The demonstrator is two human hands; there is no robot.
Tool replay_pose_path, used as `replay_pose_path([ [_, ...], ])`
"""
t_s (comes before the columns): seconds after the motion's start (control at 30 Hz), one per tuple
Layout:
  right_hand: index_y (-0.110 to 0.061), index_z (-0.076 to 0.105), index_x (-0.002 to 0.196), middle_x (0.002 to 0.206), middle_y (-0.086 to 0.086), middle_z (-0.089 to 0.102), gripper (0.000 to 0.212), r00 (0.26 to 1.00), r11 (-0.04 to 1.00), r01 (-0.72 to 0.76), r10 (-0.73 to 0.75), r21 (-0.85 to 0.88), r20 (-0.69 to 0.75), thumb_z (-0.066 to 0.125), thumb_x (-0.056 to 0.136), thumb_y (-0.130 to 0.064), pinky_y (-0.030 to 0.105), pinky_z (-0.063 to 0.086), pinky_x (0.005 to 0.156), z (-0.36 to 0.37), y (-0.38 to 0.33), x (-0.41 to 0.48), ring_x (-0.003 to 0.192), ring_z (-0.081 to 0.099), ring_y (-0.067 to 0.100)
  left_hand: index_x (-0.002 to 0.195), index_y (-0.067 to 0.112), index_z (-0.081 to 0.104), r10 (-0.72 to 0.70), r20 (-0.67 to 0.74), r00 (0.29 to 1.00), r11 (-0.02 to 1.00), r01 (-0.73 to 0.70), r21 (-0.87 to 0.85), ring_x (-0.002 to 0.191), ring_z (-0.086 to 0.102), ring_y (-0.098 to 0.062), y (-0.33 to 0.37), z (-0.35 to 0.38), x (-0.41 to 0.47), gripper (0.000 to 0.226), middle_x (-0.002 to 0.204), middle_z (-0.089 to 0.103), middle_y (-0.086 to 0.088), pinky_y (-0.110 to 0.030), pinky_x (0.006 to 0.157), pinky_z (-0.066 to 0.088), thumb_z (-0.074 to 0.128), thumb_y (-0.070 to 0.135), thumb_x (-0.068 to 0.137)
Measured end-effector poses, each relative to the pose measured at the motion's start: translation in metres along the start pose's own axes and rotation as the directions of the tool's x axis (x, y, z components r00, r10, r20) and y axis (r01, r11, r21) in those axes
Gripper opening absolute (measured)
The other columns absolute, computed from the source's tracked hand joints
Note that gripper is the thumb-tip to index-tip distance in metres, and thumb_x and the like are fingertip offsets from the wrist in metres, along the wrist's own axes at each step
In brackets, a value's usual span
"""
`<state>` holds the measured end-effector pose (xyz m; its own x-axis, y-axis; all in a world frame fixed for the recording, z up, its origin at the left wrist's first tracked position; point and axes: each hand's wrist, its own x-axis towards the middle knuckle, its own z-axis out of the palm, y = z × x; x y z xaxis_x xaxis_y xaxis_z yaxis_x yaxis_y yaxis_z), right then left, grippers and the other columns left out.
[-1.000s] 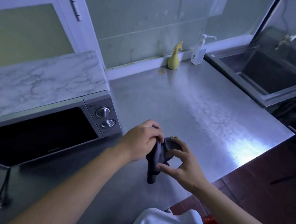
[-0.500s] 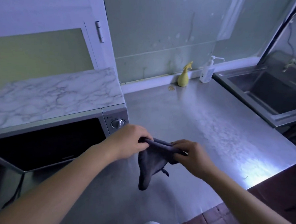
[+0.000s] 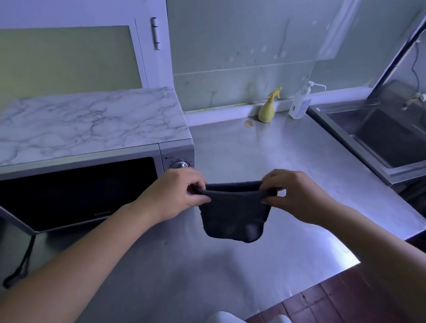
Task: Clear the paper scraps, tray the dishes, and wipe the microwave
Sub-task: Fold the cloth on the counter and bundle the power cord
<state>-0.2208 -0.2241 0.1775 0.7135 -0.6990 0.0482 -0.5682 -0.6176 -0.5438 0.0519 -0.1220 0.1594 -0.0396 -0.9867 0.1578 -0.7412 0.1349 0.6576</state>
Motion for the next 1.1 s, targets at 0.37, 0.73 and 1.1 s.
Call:
replay_pose_path([
  [0.37, -0.031, 0.071, 0.087, 0.086, -0.014, 0.070, 0.020, 0.976, 0.962, -0.219, 0.216, 0.164, 0.033, 0.072, 0.086, -0.010, 0.035, 0.051, 0.078, 0.030, 0.007, -0.033, 0.086, 0.063, 0.006, 0.082, 0.026, 0.054, -0.142, 0.148, 0.979, 0.882, 0.193, -0.429, 0.068, 0.053, -0.009, -0.017, 0.036, -0.027, 0.036, 0.074, 0.058, 0.010, -0.024, 0.070, 0.045, 0.083, 0.006, 0.077],
  [0.73, -0.006, 0.067, 0.091, 0.084, 0.003, 0.066, 0.004, 0.877, 0.660, -0.470, 0.275, 0.586, 0.394, 0.066, 0.089, -0.002, 0.032, 0.055, 0.074, 0.077, 0.054, -0.039, 0.079, 0.063, 0.016, 0.102, 0.002, 0.071, -0.255, 0.558, 0.790, 0.568, 0.589, -0.574, 0.076, 0.066, -0.015, -0.049, 0.089, -0.035, 0.015, 0.090, 0.069, -0.009, -0.032, 0.067, 0.060, 0.069, -0.003, 0.088],
  [1.1, -0.015, 0.032, 0.155, 0.165, 0.005, 0.023, 0.057, 0.901, 0.885, -0.392, 0.425, -0.252, 0.090, 0.045, 0.101, -0.031, 0.046, 0.009, 0.123, 0.241, 0.105, -0.049, 0.153, 0.015, 0.027, 0.160, 0.015, 0.007, -0.249, 0.268, 0.931, 0.921, 0.143, 0.362, 0.154, -0.003, -0.025, -0.073, 0.253, -0.071, 0.071, 0.168, 0.001, -0.005, -0.042, 0.125, -0.002, 0.040, 0.039, 0.101],
])
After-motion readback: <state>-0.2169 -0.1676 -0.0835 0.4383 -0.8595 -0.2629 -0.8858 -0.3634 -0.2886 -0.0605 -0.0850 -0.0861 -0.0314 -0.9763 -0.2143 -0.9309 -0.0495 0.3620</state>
